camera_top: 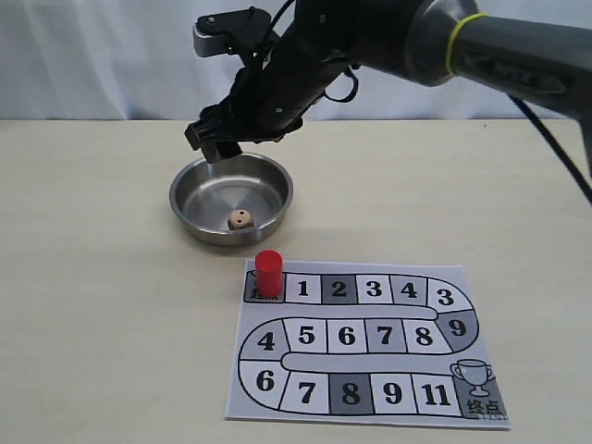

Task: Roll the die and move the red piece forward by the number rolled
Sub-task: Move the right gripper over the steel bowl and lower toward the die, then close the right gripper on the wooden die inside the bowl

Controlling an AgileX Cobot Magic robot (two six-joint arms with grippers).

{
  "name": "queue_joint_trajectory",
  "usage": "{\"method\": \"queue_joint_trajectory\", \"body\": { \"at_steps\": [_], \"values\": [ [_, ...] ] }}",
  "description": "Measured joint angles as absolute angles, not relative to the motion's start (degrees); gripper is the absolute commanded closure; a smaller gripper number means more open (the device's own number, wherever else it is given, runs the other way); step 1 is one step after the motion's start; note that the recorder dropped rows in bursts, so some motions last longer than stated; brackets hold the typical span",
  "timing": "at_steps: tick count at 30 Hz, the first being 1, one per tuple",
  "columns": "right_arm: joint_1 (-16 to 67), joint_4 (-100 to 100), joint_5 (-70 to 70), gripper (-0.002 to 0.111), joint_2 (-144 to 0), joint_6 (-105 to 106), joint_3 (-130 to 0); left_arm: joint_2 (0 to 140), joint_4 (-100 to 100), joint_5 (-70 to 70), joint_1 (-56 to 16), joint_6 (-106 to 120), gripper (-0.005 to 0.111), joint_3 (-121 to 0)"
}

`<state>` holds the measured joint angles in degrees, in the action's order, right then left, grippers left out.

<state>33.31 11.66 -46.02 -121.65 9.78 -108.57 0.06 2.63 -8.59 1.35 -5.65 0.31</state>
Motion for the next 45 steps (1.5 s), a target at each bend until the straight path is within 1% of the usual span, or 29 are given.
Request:
{"method": "queue_joint_trajectory", "body": {
  "at_steps": [5,17,25,45],
  "values": [
    [33.45,10.91,-46.24,0.043,-125.92,7.61,-111.62,0.06,2.63,-8.59,1.35,-5.65,0.107,0.31],
    [33.45,11.21,-40.52,0.043,-132.57,6.88,-111.94,0.06,2.63,-8.59,1.35,-5.65,0.107,0.31],
    [33.45,11.30,-39.81,0.043,-135.37,2.52,-111.94,0.06,2.63,-8.59,1.35,-5.65,0.107,0.31],
    [33.45,10.82,-37.69,0.043,-138.79,2.18,-111.94,0.06,2.63,-8.59,1.35,-5.65,0.107,0.31]
  ]
}}
